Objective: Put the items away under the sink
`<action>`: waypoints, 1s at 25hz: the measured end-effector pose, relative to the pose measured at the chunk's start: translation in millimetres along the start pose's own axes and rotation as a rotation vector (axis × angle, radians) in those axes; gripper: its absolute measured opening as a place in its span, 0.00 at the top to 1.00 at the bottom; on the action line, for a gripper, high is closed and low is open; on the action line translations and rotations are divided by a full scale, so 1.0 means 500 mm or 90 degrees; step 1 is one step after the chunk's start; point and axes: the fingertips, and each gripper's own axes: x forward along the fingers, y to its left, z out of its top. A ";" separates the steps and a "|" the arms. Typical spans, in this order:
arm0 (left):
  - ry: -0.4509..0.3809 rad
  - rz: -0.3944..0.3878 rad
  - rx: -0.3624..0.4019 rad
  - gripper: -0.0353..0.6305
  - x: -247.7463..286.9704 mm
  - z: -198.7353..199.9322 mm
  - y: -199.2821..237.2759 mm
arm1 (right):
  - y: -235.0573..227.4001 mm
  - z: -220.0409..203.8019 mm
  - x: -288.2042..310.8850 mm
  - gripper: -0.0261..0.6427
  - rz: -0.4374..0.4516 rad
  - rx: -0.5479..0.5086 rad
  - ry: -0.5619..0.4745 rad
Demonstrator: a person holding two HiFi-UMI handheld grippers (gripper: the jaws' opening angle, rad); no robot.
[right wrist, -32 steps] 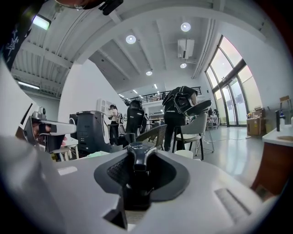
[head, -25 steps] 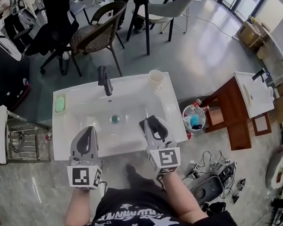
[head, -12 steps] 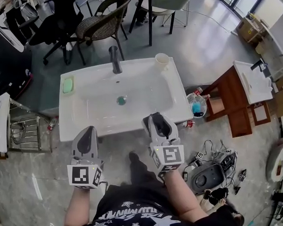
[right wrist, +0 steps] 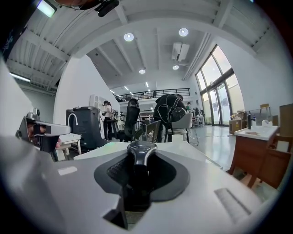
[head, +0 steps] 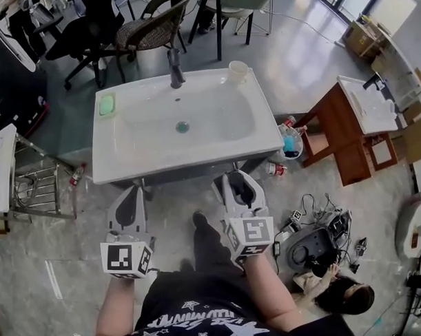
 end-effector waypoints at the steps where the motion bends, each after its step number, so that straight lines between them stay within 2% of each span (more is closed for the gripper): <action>1: 0.003 0.000 -0.001 0.93 -0.020 -0.009 0.000 | 0.009 -0.011 -0.019 0.83 -0.002 0.001 0.005; 8: 0.020 -0.010 -0.003 0.93 -0.132 -0.062 -0.014 | 0.055 -0.084 -0.132 0.83 -0.015 0.005 0.041; 15: 0.039 -0.010 -0.011 0.93 -0.174 -0.122 -0.024 | 0.059 -0.149 -0.186 0.83 -0.022 0.019 0.073; 19: 0.052 -0.003 -0.005 0.93 -0.160 -0.154 -0.030 | 0.034 -0.171 -0.174 0.83 -0.020 0.017 0.073; 25: 0.056 -0.004 -0.003 0.93 -0.072 -0.230 -0.046 | -0.035 -0.225 -0.113 0.83 -0.023 -0.008 0.052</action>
